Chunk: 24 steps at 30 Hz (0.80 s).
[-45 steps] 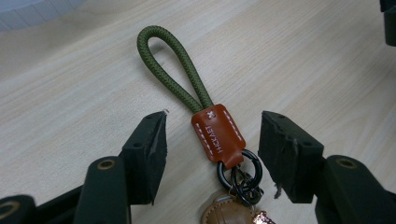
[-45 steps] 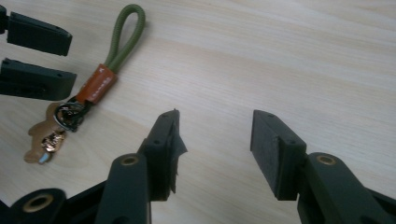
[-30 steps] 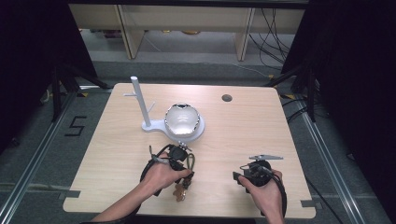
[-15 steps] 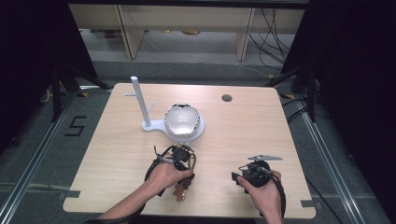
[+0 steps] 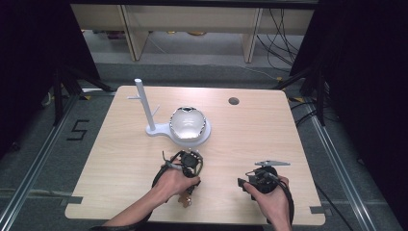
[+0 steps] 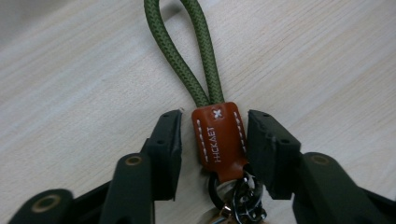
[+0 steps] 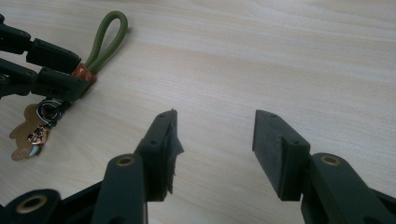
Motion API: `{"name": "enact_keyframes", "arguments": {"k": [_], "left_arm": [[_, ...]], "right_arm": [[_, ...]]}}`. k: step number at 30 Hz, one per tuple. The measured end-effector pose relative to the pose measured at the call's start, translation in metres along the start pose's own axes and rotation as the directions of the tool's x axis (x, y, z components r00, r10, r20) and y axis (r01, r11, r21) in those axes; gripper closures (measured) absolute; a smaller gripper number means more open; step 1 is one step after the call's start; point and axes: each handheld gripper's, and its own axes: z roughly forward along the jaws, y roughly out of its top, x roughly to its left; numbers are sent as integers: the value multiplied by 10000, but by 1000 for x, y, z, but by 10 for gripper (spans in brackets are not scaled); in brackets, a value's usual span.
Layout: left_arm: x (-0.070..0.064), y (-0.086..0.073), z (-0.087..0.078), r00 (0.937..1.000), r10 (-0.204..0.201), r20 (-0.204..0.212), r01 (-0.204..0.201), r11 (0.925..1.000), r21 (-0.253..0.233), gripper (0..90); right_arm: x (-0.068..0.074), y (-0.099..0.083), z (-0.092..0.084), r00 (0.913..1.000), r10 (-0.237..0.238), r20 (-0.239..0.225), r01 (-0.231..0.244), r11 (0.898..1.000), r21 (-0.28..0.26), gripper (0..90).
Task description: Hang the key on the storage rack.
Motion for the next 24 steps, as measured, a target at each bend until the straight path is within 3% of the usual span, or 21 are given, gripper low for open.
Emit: {"name": "enact_keyframes", "arguments": {"k": [4,7,8,12,18,19,20,21,23,24], "left_arm": [[1,0,-1,9969,716,-332,-710,9973,199,626],[1,-2,-2,9957,872,-326,-868,9961,140,654],[0,-2,-2,9967,737,-334,-735,9973,81,657],[0,-3,-2,9948,967,-304,-965,9953,63,662],[2,-3,-2,9916,1288,-154,-1286,9917,85,670],[3,-3,-2,9901,1391,-162,-1390,9902,105,671],[4,-3,-3,9881,1528,-152,-1527,9882,101,672],[3,-4,-2,9897,1428,-92,-1428,9898,10,674],[5,-5,-3,9848,1738,-67,-1738,9848,-33,676],[4,-6,-3,9864,1644,-12,-1644,9863,-114,678]], "right_arm": [[1,-1,0,9995,76,-300,-80,9999,-124,511],[2,0,-1,9991,250,-343,-253,9996,-92,511],[3,0,-1,9989,313,-359,-316,9995,-79,511],[3,0,0,9991,329,-254,-331,9994,-85,511],[3,0,0,9986,295,-440,-299,9995,-85,510],[5,0,-1,9972,570,-479,-566,9983,97,510],[5,0,-1,9976,501,-473,-500,9987,36,510],[4,-1,-1,9971,475,-600,-473,9989,36,510],[5,-1,-1,9974,524,-492,-524,9986,24,510],[5,-1,-1,9973,521,-512,-520,9986,30,510]]}}
